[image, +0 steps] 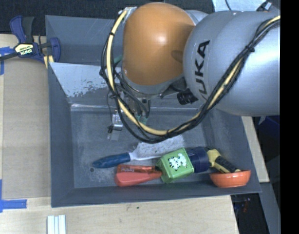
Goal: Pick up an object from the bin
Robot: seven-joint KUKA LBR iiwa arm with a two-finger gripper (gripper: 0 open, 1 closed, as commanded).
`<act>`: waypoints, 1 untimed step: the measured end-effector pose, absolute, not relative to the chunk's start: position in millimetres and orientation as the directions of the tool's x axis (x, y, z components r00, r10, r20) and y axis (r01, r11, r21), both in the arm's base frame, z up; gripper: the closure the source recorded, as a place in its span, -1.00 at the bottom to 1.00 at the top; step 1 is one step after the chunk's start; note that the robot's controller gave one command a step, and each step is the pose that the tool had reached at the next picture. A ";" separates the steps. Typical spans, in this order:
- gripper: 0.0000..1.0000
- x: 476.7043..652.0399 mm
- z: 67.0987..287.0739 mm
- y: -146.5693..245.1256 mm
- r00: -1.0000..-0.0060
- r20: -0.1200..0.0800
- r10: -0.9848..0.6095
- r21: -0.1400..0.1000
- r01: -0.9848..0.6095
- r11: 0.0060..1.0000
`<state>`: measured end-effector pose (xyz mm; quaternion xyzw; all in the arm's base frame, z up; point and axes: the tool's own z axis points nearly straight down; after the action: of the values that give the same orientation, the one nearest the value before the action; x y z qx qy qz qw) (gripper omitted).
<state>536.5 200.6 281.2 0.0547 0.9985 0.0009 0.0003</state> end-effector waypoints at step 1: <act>-1.00 544.0 360.6 247.8 -0.999 -0.040 -0.032 0.012 -0.032 0.999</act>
Offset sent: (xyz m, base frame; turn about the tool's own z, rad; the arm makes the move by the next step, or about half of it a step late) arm -0.0306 0.0414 -0.0361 -0.0171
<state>544.0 247.8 360.6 -0.0160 0.9997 0.0061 0.0199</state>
